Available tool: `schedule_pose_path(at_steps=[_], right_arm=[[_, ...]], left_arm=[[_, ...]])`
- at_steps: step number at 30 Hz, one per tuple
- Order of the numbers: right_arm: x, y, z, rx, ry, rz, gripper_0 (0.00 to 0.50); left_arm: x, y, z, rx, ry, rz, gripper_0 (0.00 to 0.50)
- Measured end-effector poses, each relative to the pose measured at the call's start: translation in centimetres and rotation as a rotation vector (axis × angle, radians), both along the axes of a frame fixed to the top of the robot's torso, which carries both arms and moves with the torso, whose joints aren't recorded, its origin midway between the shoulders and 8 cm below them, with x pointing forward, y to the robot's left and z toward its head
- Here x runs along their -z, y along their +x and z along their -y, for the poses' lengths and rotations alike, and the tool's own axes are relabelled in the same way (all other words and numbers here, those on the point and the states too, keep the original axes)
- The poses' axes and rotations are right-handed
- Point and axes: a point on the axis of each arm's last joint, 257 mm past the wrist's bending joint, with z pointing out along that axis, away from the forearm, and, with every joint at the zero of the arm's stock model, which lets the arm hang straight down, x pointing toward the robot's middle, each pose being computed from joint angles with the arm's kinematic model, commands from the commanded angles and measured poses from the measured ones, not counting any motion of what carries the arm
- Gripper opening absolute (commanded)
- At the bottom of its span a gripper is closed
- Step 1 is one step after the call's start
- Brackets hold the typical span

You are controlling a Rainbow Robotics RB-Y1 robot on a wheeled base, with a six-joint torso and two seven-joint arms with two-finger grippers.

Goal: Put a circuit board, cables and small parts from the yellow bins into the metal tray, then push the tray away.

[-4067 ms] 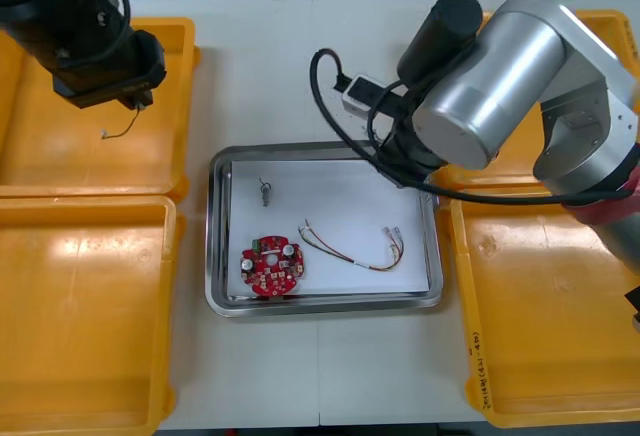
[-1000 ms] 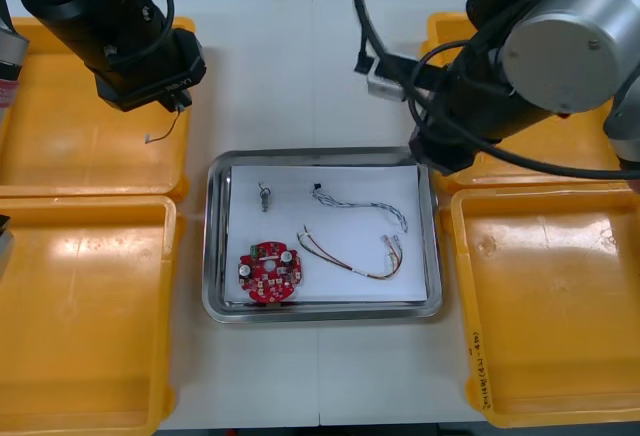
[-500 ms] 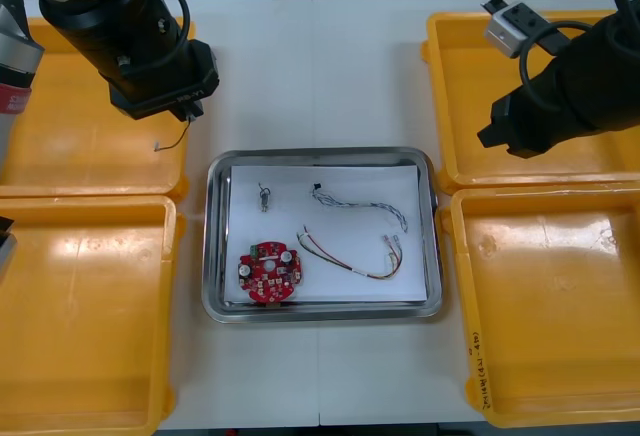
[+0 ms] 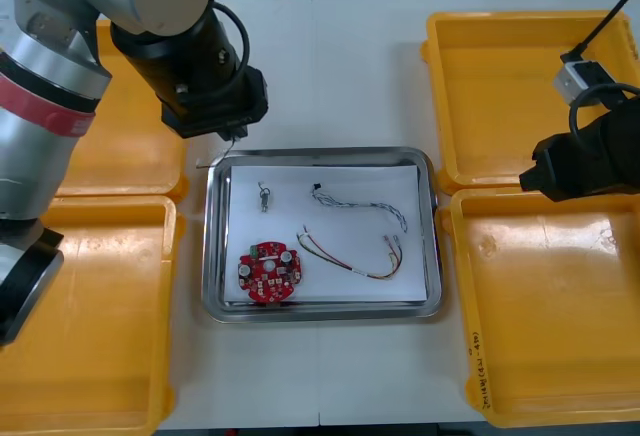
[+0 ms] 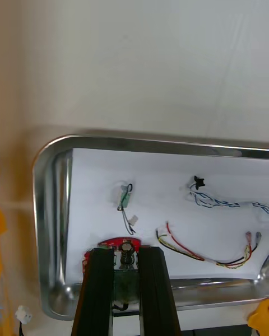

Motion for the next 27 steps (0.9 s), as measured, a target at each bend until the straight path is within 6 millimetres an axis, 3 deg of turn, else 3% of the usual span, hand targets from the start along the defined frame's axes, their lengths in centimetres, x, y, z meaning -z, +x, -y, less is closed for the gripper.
schedule_pose_path(at_steps=[15, 27], right_arm=[[4.9, -2.9, 3.5, 0.152, -0.027, -0.091, 0.470], [5.6, -3.4, 4.0, 0.218, -0.007, -0.114, 0.468]], left_arm=[[3.6, -1.9, 3.7, 0.080, 0.078, -0.046, 0.000], [7.9, -1.9, 3.9, 0.065, 0.118, -0.117, 0.000]])
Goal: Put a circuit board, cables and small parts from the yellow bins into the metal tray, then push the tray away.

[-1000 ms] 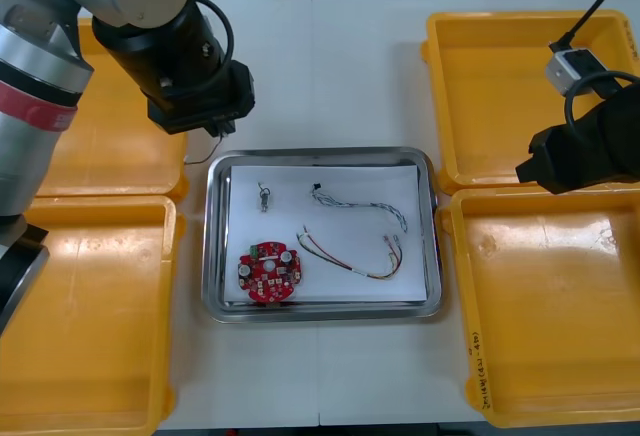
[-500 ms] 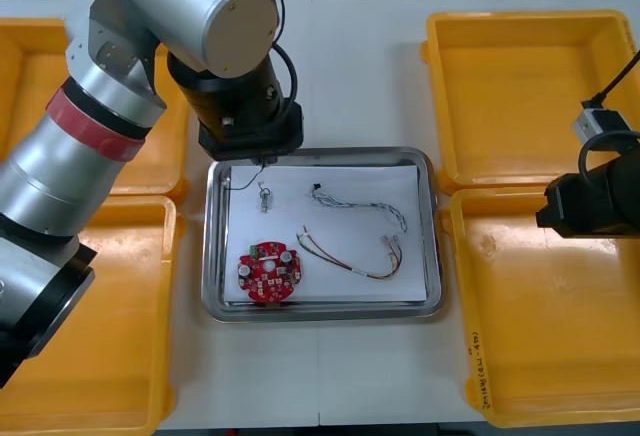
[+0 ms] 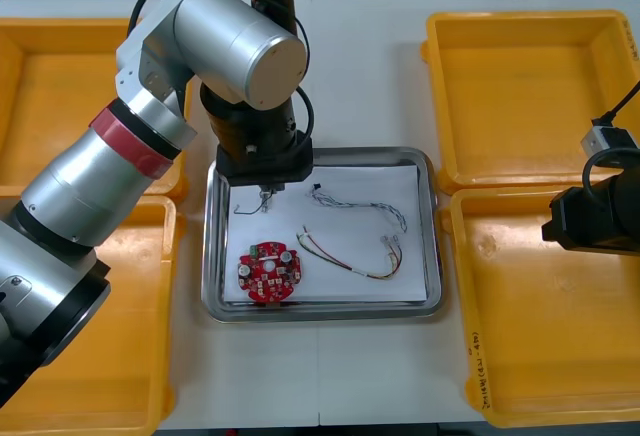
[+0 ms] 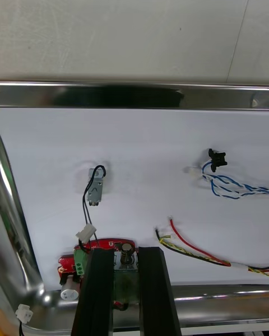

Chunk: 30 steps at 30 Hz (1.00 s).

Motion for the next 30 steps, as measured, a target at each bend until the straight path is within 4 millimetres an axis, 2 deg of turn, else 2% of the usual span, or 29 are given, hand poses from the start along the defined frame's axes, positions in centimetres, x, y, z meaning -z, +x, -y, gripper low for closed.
schedule_pose_path(at_steps=[5, 11, 18, 30], right_arm=[[0.0, 0.0, 0.0, 0.000, 0.000, 0.000, 0.467], [0.0, -0.1, 0.0, 0.000, 0.000, -0.001, 0.467], [0.1, -0.1, 0.0, -0.002, 0.001, -0.002, 0.468], [0.1, -0.2, -0.1, -0.004, 0.004, -0.005, 0.467]], left_arm=[[1.2, 0.3, 0.9, -0.012, -0.018, -0.015, 0.000], [1.4, 1.1, 1.8, -0.006, -0.030, 0.026, 0.000], [1.4, 1.7, 2.0, -0.006, -0.033, 0.050, 0.000], [2.2, 1.4, 1.6, -0.015, -0.029, 0.038, 0.011]])
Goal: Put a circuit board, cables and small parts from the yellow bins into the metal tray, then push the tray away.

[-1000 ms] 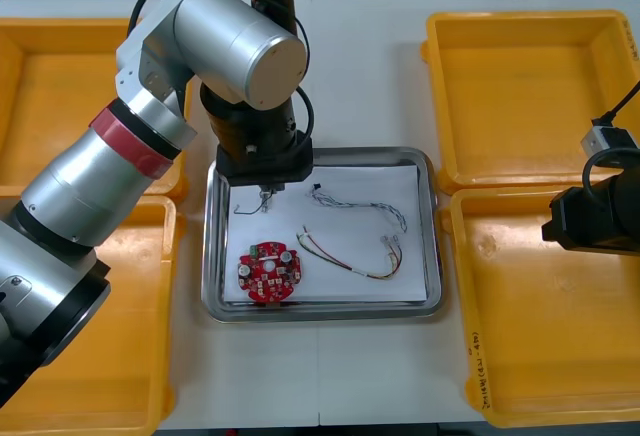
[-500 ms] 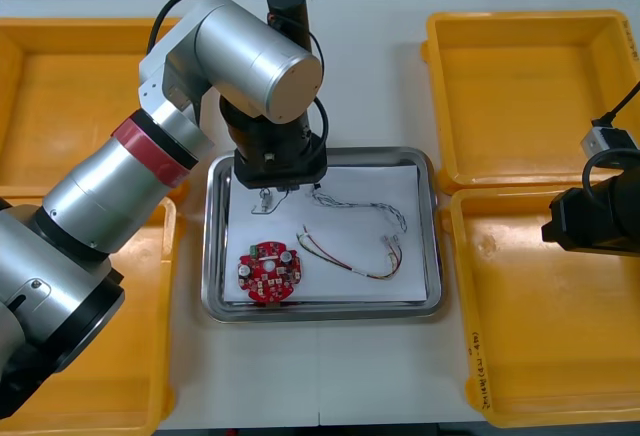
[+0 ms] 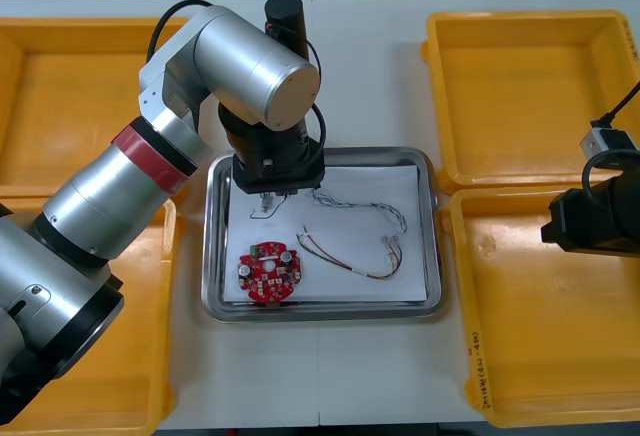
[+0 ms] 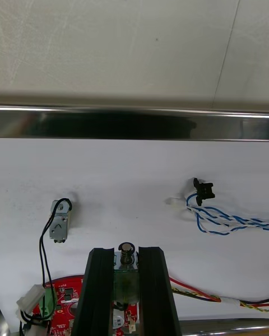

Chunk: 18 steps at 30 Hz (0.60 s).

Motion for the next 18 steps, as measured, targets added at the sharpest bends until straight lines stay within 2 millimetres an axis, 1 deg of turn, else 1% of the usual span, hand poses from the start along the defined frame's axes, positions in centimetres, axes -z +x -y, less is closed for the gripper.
schedule_pose_path(at_steps=[2, 5, 7, 8, 9, 11, 12, 13, 14, 15, 16, 18], right_arm=[[0.01, 0.00, 0.00, 0.000, 0.000, 0.000, 0.468], [0.01, -0.01, 0.00, 0.000, 0.000, 0.000, 0.466], [0.01, -0.01, 0.01, 0.000, 0.000, 0.000, 0.466], [0.02, -0.01, 0.01, 0.000, 0.000, 0.000, 0.467], [0.02, -0.02, 0.01, 0.000, 0.000, 0.000, 0.468], [0.03, -0.03, 0.01, 0.000, 0.000, -0.001, 0.469], [0.03, -0.03, 0.01, 0.000, 0.000, -0.001, 0.468], [0.04, -0.03, 0.01, 0.000, 0.000, -0.001, 0.468], [0.04, -0.03, 0.01, 0.000, 0.000, -0.001, 0.470], [0.04, -0.04, 0.02, 0.000, 0.000, -0.001, 0.467], [0.05, -0.04, 0.02, 0.000, 0.000, -0.001, 0.467], [0.05, -0.04, 0.02, 0.000, 0.000, -0.001, 0.470]], left_arm=[[0.00, 0.01, -0.02, 0.000, 0.001, 0.001, 0.013], [0.00, 0.03, -0.05, -0.001, 0.002, 0.001, 0.030], [0.00, 0.08, -0.11, -0.002, 0.004, 0.003, 0.065], [0.02, 0.10, -0.16, -0.003, 0.005, 0.004, 0.074], [0.06, 0.11, -0.22, -0.005, 0.006, 0.004, 0.108], [0.25, 0.08, -0.37, -0.008, 0.009, 0.003, 0.141], [0.39, 0.02, -0.44, -0.009, 0.010, 0.001, 0.192], [0.52, -0.05, -0.50, -0.010, 0.010, -0.002, 0.296], [0.63, -0.10, -0.54, -0.011, 0.010, -0.004, 0.359], [0.73, -0.15, -0.59, -0.012, 0.011, -0.006, 0.451], [0.81, -0.19, -0.62, -0.013, 0.011, -0.007, 0.500], [0.96, -0.27, -0.68, -0.014, 0.011, -0.010, 0.500]])
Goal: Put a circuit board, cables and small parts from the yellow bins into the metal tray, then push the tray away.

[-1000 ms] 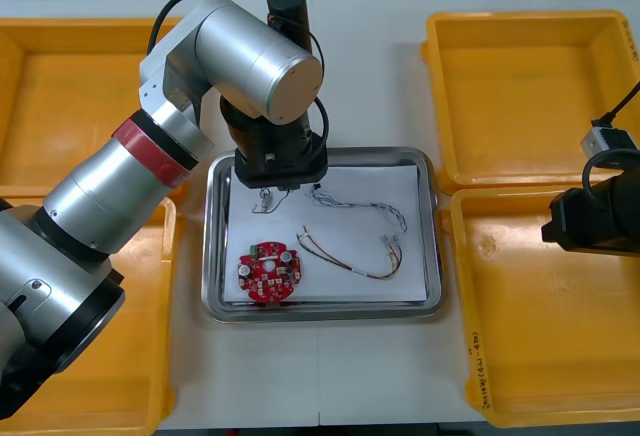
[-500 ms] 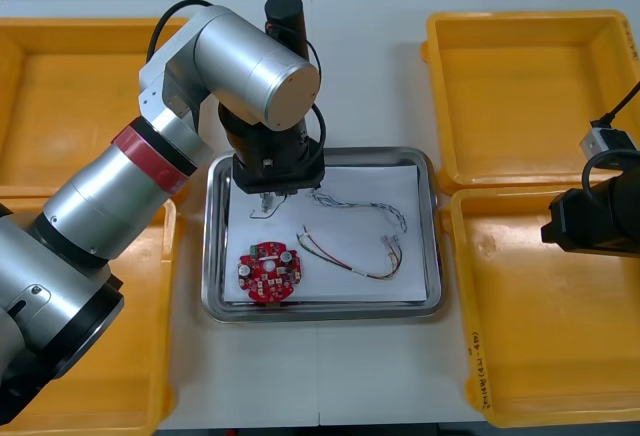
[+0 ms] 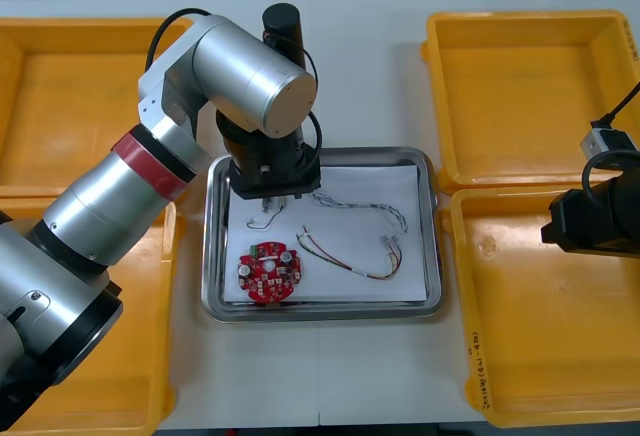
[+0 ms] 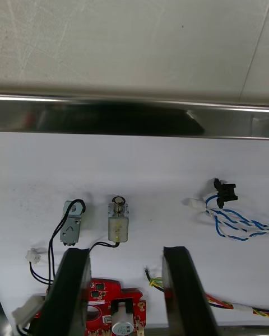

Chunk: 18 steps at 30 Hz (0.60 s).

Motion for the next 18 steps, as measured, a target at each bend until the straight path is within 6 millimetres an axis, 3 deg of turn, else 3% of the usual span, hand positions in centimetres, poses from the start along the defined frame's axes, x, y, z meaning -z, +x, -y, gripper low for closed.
schedule_pose_path(at_steps=[9, 18], right_arm=[[0.0, 0.0, 0.0, 0.000, 0.000, 0.000, 0.468], [0.0, -0.1, -0.1, -0.003, 0.002, -0.002, 0.469]], left_arm=[[-0.4, -0.2, 0.2, 0.012, 0.000, 0.007, 0.500], [-4.9, -1.2, 0.4, 0.051, -0.017, 0.060, 0.500]])
